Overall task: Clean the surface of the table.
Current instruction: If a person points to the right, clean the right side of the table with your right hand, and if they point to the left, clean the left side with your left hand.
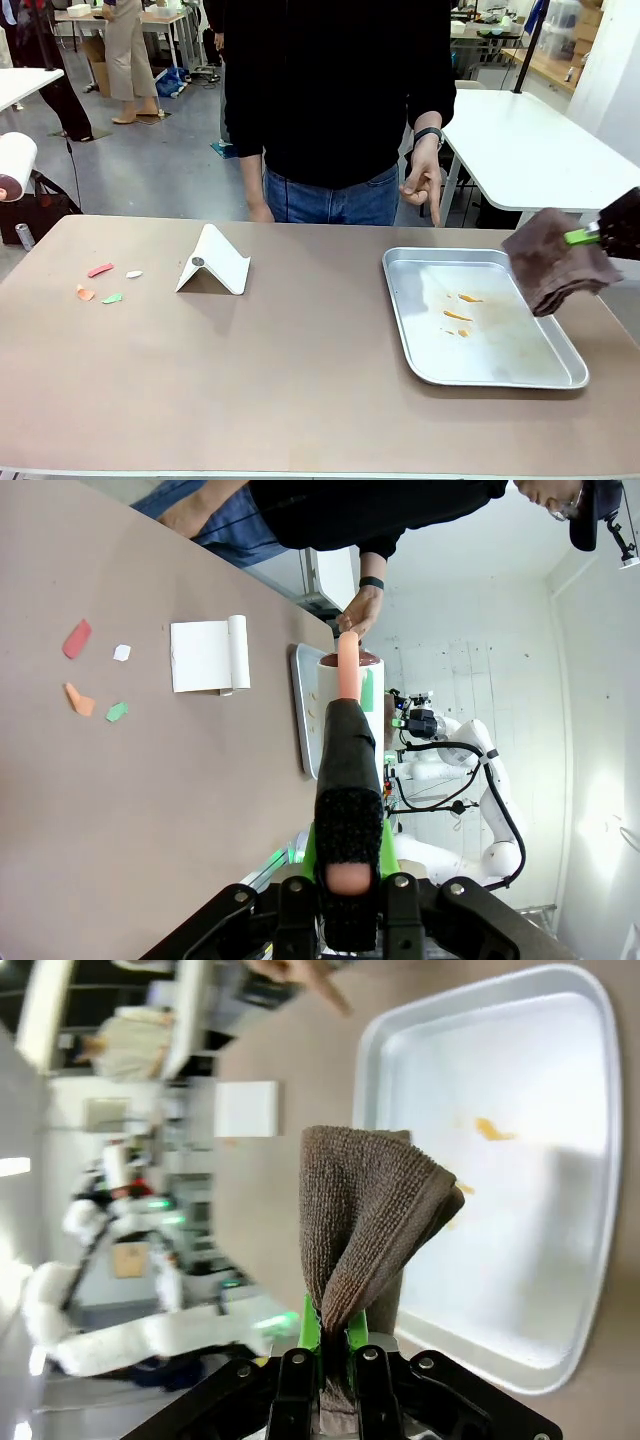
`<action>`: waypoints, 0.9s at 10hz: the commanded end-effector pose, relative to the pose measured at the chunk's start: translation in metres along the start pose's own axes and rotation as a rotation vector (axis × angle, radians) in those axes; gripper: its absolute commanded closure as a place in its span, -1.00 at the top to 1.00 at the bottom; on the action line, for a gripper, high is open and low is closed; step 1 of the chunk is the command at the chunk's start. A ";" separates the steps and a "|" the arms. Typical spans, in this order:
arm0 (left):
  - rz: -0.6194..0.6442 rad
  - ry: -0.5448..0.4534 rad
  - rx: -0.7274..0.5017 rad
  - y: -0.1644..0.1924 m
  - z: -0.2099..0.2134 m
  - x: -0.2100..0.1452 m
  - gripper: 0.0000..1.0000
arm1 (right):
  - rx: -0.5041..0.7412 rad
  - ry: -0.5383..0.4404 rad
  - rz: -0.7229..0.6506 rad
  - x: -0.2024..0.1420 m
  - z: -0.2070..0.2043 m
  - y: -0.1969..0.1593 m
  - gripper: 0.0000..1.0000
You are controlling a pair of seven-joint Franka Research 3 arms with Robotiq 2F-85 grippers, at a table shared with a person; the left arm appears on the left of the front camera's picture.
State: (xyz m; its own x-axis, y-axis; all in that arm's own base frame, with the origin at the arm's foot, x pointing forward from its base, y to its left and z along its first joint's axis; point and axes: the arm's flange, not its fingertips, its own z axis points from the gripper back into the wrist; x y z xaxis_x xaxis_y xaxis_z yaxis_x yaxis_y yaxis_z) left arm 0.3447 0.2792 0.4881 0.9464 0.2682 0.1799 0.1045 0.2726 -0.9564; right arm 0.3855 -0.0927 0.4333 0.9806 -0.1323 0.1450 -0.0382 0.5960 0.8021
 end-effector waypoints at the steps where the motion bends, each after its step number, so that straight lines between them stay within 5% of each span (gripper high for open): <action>1: -0.009 0.006 -0.001 -0.003 0.003 -0.001 -1.00 | -0.245 0.029 -0.009 -0.007 -0.035 0.021 -0.77; 9: -0.009 0.006 -0.001 -0.003 0.003 -0.001 -1.00 | -0.766 -0.008 0.061 0.044 -0.073 0.035 -0.77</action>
State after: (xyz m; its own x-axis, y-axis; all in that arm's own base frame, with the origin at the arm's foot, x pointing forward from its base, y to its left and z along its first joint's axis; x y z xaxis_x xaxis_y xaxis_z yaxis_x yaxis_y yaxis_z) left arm 0.3450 0.2796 0.4880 0.9465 0.2682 0.1794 0.1039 0.2730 -0.9564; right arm 0.4290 -0.0288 0.4234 0.9795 -0.0784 0.1855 0.0352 0.9736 0.2257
